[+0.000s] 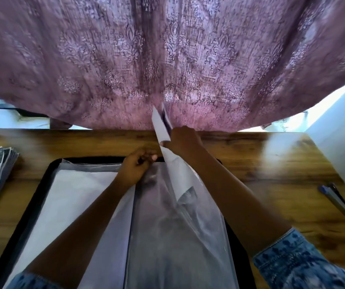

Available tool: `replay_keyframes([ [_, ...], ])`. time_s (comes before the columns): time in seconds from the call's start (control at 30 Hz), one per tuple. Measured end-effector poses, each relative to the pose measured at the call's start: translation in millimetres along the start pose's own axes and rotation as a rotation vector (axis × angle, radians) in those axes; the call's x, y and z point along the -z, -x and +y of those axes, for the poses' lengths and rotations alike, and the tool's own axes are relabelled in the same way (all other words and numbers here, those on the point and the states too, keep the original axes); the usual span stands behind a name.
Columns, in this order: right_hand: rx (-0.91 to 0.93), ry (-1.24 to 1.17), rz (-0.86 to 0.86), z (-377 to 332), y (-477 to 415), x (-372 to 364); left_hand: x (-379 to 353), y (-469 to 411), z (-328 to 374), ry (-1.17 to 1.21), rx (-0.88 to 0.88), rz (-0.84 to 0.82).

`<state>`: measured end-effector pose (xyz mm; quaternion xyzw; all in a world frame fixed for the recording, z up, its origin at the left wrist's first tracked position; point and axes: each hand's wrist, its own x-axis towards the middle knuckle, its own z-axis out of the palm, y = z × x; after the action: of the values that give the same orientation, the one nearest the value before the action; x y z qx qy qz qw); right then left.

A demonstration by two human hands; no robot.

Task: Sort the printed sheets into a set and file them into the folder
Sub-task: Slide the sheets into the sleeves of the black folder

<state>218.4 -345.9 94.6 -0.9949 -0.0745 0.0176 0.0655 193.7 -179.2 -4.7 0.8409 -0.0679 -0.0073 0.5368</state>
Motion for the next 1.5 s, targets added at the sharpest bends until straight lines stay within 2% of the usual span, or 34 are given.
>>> replay_keyframes([
  [0.1, -0.089, -0.11, -0.113, 6, -1, 7, 7, -11, 24, 0.3, 0.107, 0.065],
  [0.17, -0.134, -0.206, -0.195, 13, -2, 11, 12, -26, 33, 0.399, 0.205, -0.008],
  [0.33, -0.199, -0.501, -0.312, 38, 4, 21, 14, -57, 22, 0.271, 0.284, -0.252],
  [0.47, -0.359, -0.946, -0.294, 75, 10, 12, 25, -64, 3, 0.258, 0.155, -0.33],
  [0.57, -0.389, -1.118, -0.341, 89, 19, 4, 28, -64, -14, 0.071, 0.078, -0.308],
  [0.63, -0.399, -1.106, -0.335, 94, 24, -7, 31, -67, -26, -0.201, 0.007, -0.233],
  [0.7, -0.432, -1.077, -0.324, 100, 27, -23, 36, -69, -33, -0.366, -0.022, -0.201],
  [0.77, -0.409, -1.013, -0.225, 102, 28, -33, 39, -66, -34, -0.483, -0.04, -0.157],
  [0.8, -0.362, -0.993, -0.119, 101, 26, -37, 40, -63, -35, -0.506, -0.061, -0.132],
  [0.83, -0.292, -0.901, 0.03, 97, 26, -38, 40, -58, -33, -0.482, -0.087, -0.116],
  [0.9, -0.144, -0.545, 0.377, 80, 33, -37, 39, -49, -33, -0.382, -0.117, -0.118],
  [0.93, -0.063, -0.489, 0.499, 68, 41, -37, 38, -43, -33, -0.328, -0.128, -0.114],
  [0.97, 0.011, -0.509, 0.527, 55, 51, -38, 37, -38, -36, -0.27, -0.129, -0.099],
  [1.03, 0.07, -0.56, 0.389, 32, 65, -42, 36, -30, -40, -0.208, -0.134, -0.054],
  [1.2, 0.023, -0.494, 0.013, 24, 46, -51, 39, -23, -45, -0.362, -0.282, -0.05],
  [1.27, -0.034, -0.778, -0.31, 20, 32, -41, 41, -22, -48, -0.339, -0.284, -0.072],
  [1.33, -0.068, -0.953, -0.564, 14, 14, -33, 39, -17, -47, -0.165, -0.192, -0.091],
  [1.4, -0.079, -0.91, -0.808, 9, -7, -28, 37, -14, -45, -0.061, -0.139, -0.067],
  [1.5, -0.068, -0.897, -1.129, 3, -31, -32, 38, -15, -52, -0.092, -0.14, -0.056],
])
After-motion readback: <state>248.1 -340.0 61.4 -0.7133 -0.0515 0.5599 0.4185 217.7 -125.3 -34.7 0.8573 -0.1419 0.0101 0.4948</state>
